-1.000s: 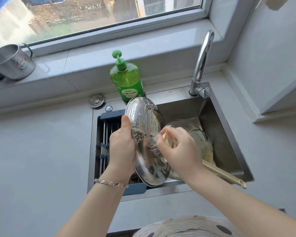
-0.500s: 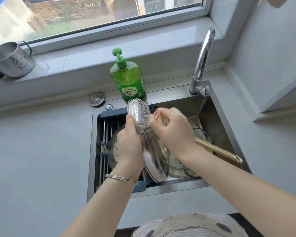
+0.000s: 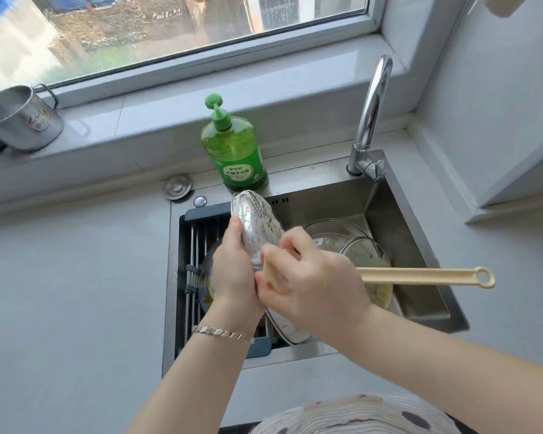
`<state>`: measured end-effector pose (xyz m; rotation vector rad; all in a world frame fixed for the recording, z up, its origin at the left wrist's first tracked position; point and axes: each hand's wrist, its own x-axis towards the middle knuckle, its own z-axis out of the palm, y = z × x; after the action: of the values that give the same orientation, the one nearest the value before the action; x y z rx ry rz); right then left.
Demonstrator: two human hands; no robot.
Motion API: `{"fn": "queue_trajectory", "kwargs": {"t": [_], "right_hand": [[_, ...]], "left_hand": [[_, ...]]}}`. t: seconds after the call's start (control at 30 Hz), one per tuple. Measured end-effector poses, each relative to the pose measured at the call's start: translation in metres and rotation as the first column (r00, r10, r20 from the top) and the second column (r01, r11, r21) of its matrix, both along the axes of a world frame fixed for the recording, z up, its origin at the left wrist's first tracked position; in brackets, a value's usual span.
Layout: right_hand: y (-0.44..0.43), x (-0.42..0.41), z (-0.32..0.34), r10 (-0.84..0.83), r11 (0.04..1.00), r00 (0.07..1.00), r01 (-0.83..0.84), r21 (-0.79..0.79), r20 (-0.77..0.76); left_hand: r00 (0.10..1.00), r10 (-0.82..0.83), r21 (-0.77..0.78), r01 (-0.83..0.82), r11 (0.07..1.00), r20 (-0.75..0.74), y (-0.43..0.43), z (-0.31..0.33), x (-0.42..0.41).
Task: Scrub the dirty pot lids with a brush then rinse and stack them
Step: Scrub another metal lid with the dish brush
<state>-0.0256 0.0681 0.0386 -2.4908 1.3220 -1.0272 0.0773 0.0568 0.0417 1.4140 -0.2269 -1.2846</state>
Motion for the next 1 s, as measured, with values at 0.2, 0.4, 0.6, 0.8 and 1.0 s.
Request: {"fn": "queue_trajectory", "kwargs": {"t": [0.2,0.4,0.6,0.8,1.0], "right_hand": [[-0.023,-0.004,-0.001,-0.064,0.993,0.99,0.05,0.108,0.125],[0.016,-0.012,-0.024,0.091,0.982,0.99,-0.108,0.156,0.11],[-0.008,-0.017,-0.023,-0.09,0.713,0.981,-0.055,0.699,0.169],[-0.005,-0.035,-0.027,0.109,0.496,0.979,-0.203,0.845,0.171],[0.012,-0.048,-0.033,0.125,0.667,0.972,-0.23,0.709,0.198]], "left_hand": [[0.994,-0.023,0.031,0.02,0.999,0.108,0.009,0.004,-0.006],[0.994,0.061,0.069,-0.068,0.995,0.095,0.011,-0.004,0.005],[0.985,0.152,0.092,-0.159,0.983,0.078,0.01,0.004,0.004],[0.973,0.177,0.09,-0.192,0.977,0.15,0.01,0.007,0.009],[0.963,0.14,0.041,-0.153,0.987,0.229,0.014,0.005,0.009]]}}
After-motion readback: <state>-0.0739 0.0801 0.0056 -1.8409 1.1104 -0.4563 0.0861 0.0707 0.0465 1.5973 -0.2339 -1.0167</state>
